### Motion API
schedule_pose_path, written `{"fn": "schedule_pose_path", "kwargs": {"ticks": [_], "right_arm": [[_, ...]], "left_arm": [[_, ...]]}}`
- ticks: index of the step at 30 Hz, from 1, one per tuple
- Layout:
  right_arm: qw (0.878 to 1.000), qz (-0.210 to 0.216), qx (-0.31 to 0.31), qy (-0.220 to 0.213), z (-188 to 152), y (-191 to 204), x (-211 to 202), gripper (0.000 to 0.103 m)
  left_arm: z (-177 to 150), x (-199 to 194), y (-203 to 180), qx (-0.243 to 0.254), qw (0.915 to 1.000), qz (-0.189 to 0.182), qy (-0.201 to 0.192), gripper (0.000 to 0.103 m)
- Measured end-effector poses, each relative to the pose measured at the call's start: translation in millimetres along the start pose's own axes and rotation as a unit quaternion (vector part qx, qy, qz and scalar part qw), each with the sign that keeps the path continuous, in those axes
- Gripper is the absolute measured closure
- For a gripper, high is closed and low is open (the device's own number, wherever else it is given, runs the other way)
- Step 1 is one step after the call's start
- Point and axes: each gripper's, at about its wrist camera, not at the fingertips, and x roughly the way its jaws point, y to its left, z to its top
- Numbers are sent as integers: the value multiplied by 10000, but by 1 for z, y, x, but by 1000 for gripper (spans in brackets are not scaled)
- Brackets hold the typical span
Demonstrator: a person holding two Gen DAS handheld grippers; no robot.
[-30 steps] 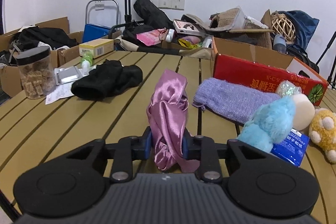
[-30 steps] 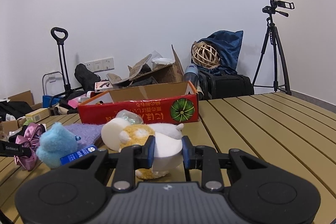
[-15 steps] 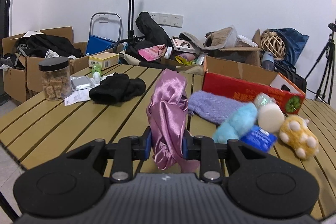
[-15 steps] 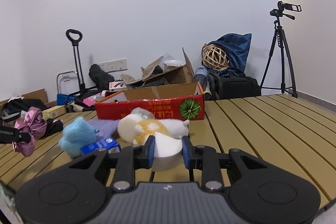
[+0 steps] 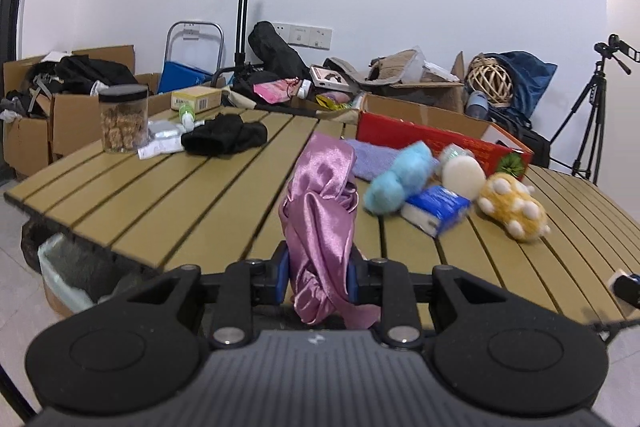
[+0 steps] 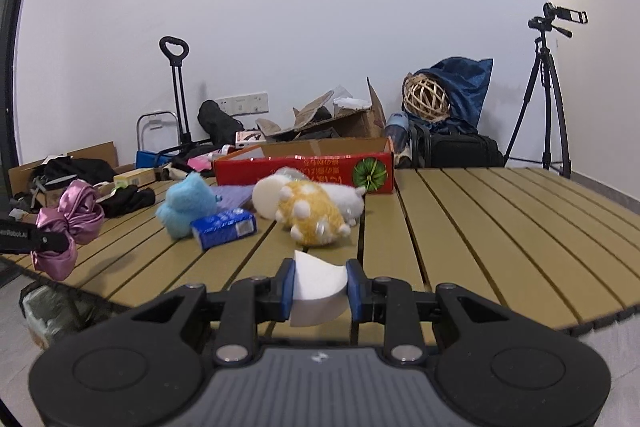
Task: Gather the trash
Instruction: 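Grasp the pink satin scrunchie with left tool while right tool holds the white wedge, then carry the scrunchie and white wedge with both tools down over the black bin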
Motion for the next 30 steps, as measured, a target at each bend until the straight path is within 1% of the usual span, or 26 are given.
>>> {"fn": "schedule_pose_path", "kwargs": {"ticks": [8, 14, 19, 26, 30], "right_arm": [[9991, 200, 82, 372, -30, 5, -27, 78], [9957, 360, 192, 835, -59, 12, -40, 78], [9905, 479, 153, 1280, -84, 23, -49, 78], [9809, 626, 11, 1842, -113, 42, -58, 78], [9744, 680, -110, 2140, -129, 54, -65, 78]], "left_arm": [[-36, -40, -2, 109, 9995, -172, 236, 76], [-68, -58, -7, 395, 9970, -253, 622, 76], [-97, -70, -12, 680, 9924, -313, 974, 76], [-137, -82, -15, 1014, 9831, -350, 1480, 76], [-153, -86, -11, 1054, 9787, -328, 1729, 76]]}}
